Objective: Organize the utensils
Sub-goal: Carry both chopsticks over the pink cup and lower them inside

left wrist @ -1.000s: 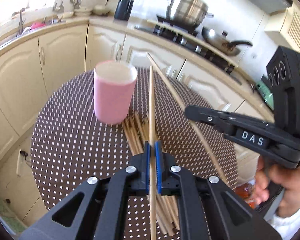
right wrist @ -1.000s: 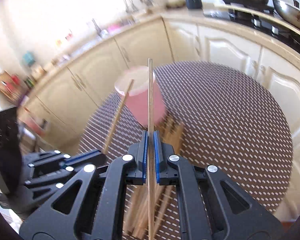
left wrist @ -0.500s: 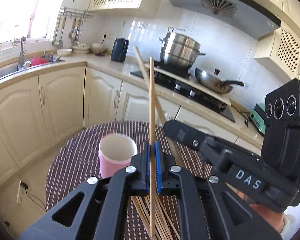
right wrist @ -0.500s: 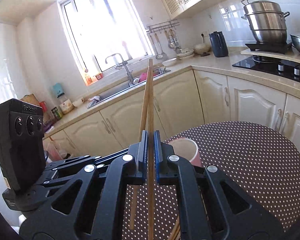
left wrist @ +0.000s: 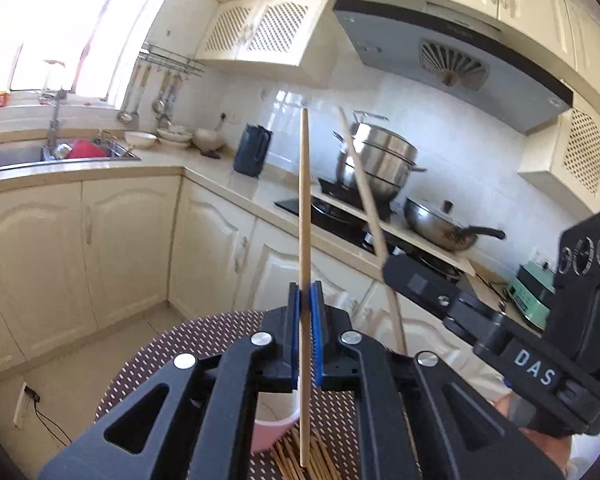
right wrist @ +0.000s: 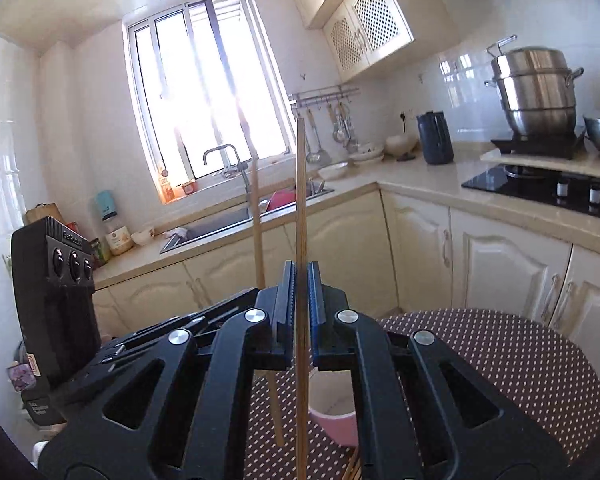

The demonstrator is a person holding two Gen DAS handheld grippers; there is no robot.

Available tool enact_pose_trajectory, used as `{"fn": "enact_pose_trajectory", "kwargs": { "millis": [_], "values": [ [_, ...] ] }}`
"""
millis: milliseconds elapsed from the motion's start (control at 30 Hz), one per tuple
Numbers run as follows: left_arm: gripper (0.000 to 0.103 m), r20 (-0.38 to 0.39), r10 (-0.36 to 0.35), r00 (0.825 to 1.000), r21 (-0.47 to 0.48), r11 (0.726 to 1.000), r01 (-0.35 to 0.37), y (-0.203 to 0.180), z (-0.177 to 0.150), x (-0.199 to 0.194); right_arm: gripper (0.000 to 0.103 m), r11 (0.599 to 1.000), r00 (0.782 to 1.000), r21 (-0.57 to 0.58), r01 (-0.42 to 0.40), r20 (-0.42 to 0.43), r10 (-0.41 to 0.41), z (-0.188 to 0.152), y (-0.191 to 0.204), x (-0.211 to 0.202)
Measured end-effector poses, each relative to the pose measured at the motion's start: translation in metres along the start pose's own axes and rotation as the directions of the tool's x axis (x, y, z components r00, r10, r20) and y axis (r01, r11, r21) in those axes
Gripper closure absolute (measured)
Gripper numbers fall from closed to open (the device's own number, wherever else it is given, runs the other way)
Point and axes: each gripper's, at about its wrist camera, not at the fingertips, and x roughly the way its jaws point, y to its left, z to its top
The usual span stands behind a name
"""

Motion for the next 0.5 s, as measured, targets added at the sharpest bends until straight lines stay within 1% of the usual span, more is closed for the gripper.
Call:
{"fn": "enact_pose_trajectory", "kwargs": {
  "millis": [167,267,300,367,400,467,500],
  "values": [
    [0.097,0.098,0.047,0.994,-0.015,0.999,-0.046,0.008,-0.001,0.015,0.097,1.000,0.997,-0.018,0.021,0.074,-0.020,-0.010,-0.006,0.020],
    [0.097,0.130,0.063,0.990,-0.036,0.998,-0.059,0.012,-0.004,0.026,0.096,1.000,0.994,0.017,0.017,0.110,-0.019,-0.018,-0.017,0.033],
    [0.097,0.136,0.073,0.988,-0.037,0.997,-0.069,0.012,-0.005,0.029,0.096,0.999,0.993,0.030,0.015,0.120,-0.019,-0.020,-0.021,0.038],
    [0.097,0.137,0.070,0.988,-0.034,0.997,-0.066,0.014,-0.007,0.035,0.096,0.999,0.992,0.050,0.005,0.128,-0.011,-0.026,-0.027,0.046],
    [0.097,0.138,0.084,0.987,-0.029,0.996,-0.080,0.014,-0.009,0.038,0.096,0.999,0.991,0.053,0.001,0.136,-0.008,-0.029,-0.030,0.051],
    [0.097,0.139,0.085,0.987,-0.016,0.996,-0.084,0.016,-0.014,0.041,0.096,0.999,0.992,0.039,0.016,0.127,-0.021,-0.035,-0.032,0.060],
    [0.097,0.142,0.099,0.985,-0.010,0.995,-0.098,0.016,-0.016,0.043,0.096,0.999,0.991,0.034,0.017,0.129,-0.021,-0.038,-0.032,0.064]
  ]
}}
